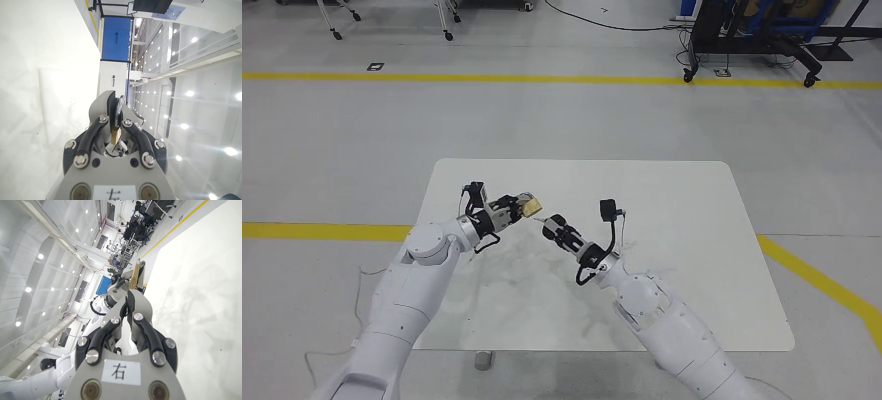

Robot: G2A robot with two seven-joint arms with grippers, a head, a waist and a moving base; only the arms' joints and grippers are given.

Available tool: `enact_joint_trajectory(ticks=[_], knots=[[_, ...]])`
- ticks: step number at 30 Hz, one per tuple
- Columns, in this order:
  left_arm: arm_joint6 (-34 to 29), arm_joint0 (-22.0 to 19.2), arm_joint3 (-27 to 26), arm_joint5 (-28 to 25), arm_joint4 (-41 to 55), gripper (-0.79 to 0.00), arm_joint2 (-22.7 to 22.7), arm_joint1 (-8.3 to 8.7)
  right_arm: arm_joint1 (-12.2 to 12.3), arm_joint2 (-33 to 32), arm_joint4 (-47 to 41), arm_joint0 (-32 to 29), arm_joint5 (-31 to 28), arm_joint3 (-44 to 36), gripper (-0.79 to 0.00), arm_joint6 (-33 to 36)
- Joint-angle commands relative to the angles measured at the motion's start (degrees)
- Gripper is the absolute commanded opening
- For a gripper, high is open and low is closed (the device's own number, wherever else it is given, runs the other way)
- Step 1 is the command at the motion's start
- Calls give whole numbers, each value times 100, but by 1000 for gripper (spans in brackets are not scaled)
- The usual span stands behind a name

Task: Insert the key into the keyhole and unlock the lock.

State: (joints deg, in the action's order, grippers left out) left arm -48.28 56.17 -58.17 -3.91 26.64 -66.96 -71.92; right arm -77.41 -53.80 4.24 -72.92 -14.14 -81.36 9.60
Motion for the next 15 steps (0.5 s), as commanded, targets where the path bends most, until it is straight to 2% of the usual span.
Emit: enact_joint_trajectory(ticks=[1,15], knots=[[18,20,-36,2,-16,-785,10,-1,-16,23,24,23,9,48,-785,-39],[75,42,-95,19,-80,-785,5,7,-74,-26,249,17,76,105,-785,-341]])
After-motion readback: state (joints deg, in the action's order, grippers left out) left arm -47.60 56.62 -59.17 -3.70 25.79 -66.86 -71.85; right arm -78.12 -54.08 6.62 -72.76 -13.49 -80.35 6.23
